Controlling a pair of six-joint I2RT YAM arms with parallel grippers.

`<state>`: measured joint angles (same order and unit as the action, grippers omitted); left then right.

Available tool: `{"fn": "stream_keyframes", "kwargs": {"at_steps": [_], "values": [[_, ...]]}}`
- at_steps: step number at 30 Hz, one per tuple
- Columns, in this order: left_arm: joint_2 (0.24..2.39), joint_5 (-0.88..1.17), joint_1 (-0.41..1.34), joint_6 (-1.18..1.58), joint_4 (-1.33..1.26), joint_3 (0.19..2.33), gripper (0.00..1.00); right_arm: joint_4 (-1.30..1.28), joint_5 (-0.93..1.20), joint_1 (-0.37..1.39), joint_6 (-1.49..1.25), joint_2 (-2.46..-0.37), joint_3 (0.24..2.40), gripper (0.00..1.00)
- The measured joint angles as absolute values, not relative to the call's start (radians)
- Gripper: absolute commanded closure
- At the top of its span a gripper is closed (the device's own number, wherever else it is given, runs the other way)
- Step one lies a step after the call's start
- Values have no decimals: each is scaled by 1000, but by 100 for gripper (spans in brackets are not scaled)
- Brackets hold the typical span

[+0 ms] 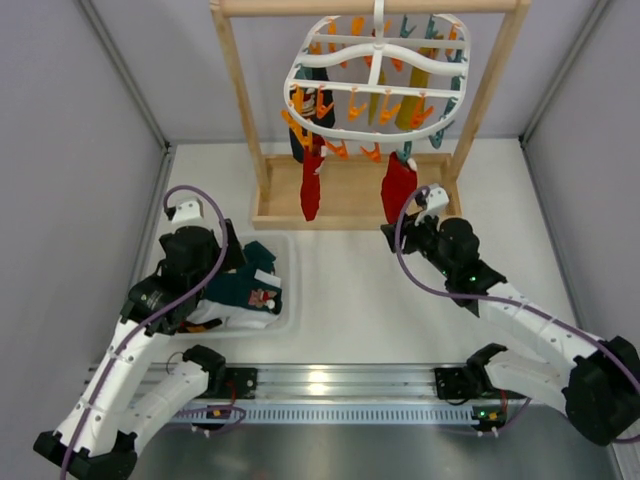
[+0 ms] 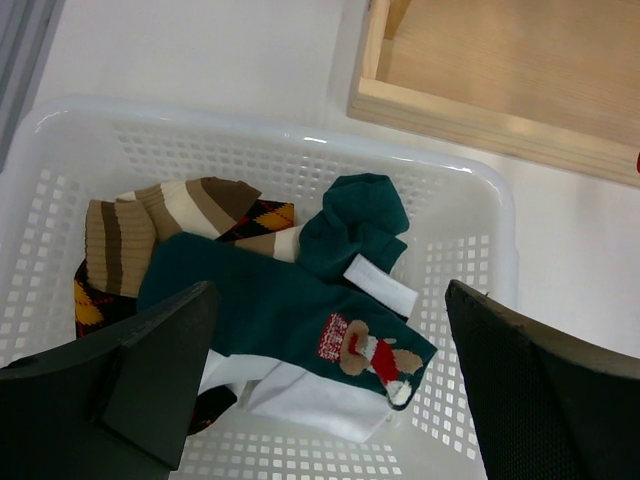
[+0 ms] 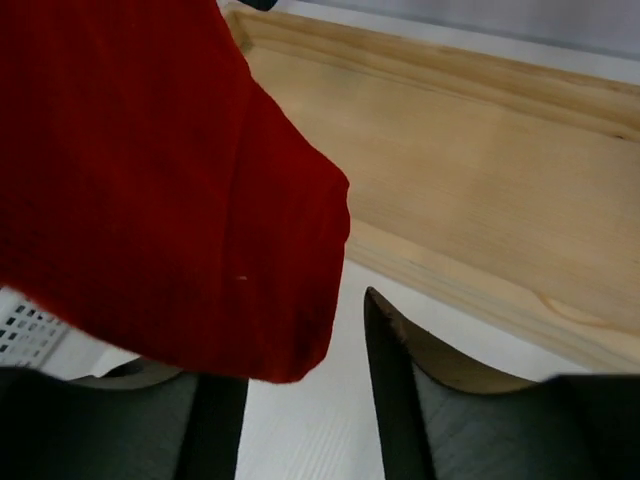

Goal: Remove the socks clipped to the hanger

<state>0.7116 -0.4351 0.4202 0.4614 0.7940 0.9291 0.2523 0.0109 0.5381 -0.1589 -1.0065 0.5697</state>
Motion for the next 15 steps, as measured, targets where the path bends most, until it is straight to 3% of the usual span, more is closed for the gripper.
{"fn": "stream_keyframes", "kwargs": {"at_steps": [4,8,15], "values": [[714,-404,420,454,793,929,1,382,28,538,-142,-1096,569,74],[726,-341,420,459,794,948,1,505,28,548,-138,-1106,546,100],[856,-264,475,504,785,1153,1,638,-77,644,-132,-1068,484,100]]}}
